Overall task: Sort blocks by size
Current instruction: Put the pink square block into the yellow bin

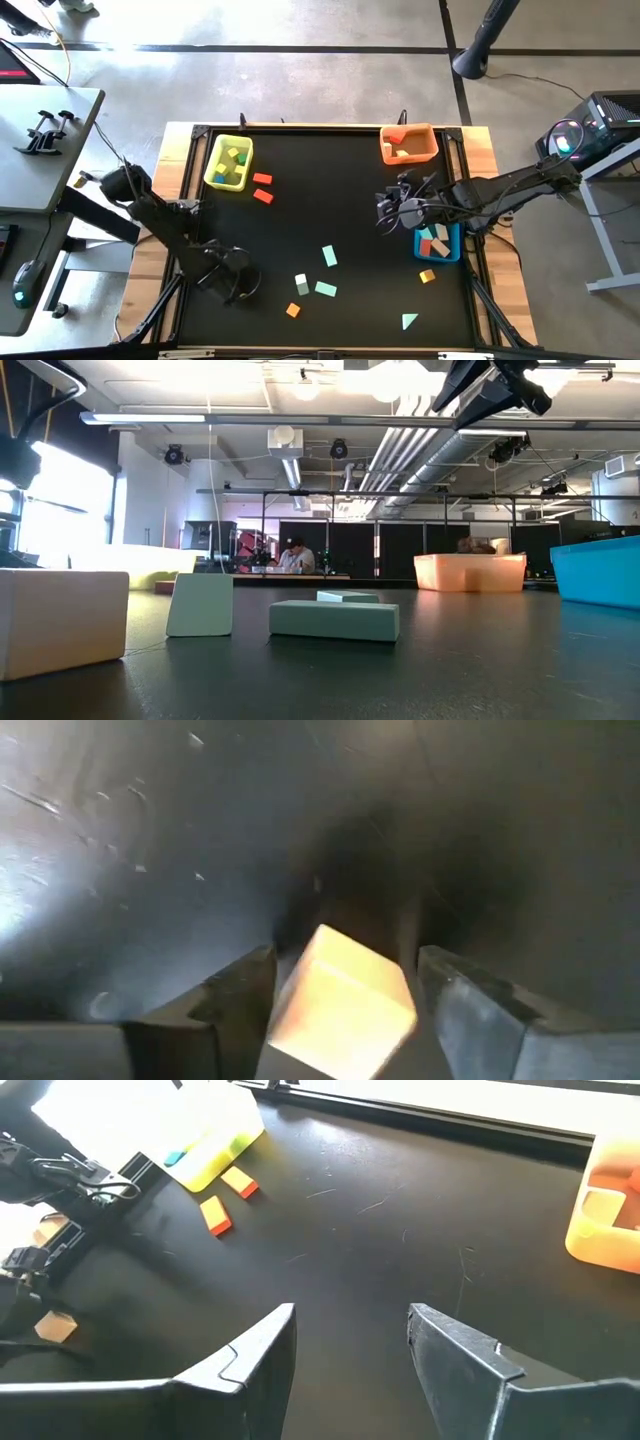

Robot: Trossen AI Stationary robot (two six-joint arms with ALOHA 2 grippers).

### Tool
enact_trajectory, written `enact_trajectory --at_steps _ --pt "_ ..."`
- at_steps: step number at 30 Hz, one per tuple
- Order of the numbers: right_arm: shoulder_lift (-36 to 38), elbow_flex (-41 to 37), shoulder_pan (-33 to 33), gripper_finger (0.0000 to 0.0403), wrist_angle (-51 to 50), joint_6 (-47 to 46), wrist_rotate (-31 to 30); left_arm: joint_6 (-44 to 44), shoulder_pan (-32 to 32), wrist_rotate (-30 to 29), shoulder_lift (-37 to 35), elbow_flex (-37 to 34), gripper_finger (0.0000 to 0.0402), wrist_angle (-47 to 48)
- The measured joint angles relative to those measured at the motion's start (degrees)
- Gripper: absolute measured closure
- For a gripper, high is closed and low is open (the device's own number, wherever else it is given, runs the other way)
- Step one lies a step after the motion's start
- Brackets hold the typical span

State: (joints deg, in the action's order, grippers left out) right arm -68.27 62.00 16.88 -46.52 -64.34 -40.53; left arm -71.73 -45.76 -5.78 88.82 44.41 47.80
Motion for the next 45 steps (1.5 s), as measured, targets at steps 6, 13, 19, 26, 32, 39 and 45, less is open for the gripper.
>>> enact_trajectory --at_steps 6,13,19,26,32,39,45 --pt "0.0 0.0 0.0 0.0215 0.1 0.6 0.0 -1.2 1.9 -4.7 -2.6 3.3 0.0228 1.5" --pt "0.0 0.0 0.0 0.0215 0.2 3.1 0.2 0.5 4.8 -5.0 -8.1 4.7 0.0327 3.0" --pt "0.0 0.0 0.0 0.0215 0.1 3.3 0.7 7.1 4.9 -2.3 -12.7 6.4 0.0380 9.5" --pt "0.0 0.0 0.0 0.0215 0.1 3.3 1.1 17.6 3.3 2.3 -15.8 6.4 0.0343 12.1" --pt "0.0 0.0 0.0 0.0215 0.2 2.9 1.1 25.7 -0.3 2.2 -15.7 3.0 0.0258 9.4" --pt "0.0 0.0 0.0 0.0215 1.0 2.7 1.1 28.6 -1.7 1.2 -15.6 -3.5 0.0165 1.9" --pt "0.0 0.0 0.0 0.0215 1.5 2.7 1.1 27.9 -1.7 1.1 -15.1 -6.6 0.0148 -4.3"
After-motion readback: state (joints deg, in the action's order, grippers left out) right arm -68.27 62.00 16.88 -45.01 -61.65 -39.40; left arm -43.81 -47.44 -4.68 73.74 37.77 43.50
